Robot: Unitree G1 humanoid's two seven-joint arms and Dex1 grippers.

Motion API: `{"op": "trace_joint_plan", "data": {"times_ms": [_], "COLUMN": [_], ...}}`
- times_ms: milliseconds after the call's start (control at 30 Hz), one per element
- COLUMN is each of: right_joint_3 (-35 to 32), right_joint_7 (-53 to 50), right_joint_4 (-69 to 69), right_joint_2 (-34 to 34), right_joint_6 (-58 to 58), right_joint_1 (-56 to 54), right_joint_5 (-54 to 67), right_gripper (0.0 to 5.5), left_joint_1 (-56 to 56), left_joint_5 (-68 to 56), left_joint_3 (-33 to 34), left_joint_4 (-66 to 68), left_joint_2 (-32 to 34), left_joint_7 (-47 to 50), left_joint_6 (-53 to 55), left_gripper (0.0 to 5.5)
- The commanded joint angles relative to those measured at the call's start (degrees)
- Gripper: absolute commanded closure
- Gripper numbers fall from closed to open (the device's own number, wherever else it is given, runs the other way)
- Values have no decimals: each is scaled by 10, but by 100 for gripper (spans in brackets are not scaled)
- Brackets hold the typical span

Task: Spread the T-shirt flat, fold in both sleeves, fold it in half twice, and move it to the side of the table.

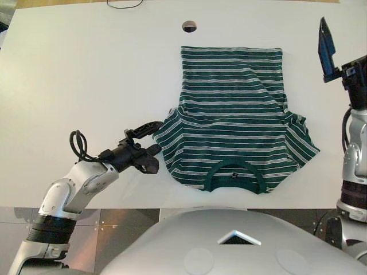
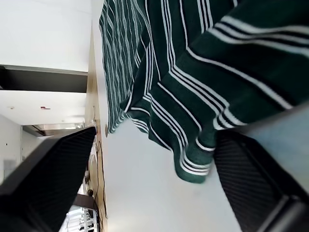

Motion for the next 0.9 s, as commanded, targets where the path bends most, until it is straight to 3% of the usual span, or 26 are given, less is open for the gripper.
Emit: {"op": "trace_joint_plan", "data": {"times_ms": [33, 633, 900], "right_joint_3": [-9, -32, -37], "right_joint_7": [7, 26, 30], "right_joint_4": [-7, -31, -36], "right_joint_2": [2, 6, 6], "right_joint_6": [2, -3, -3], "right_joint_1": [8, 45, 57], "right_joint_5": [0, 16, 20], "right_gripper": [157, 157, 157], "left_joint_1": [32, 33, 19], "left_joint_5": [28, 31, 33], "left_joint_3": [-8, -16, -46], "left_joint_4": [19, 27, 32], "left_joint_2": [24, 19, 6], "left_joint_7": [-19, 12, 16], "left_joint_6": [23, 66, 67], "left_gripper": [180, 459, 538]}}
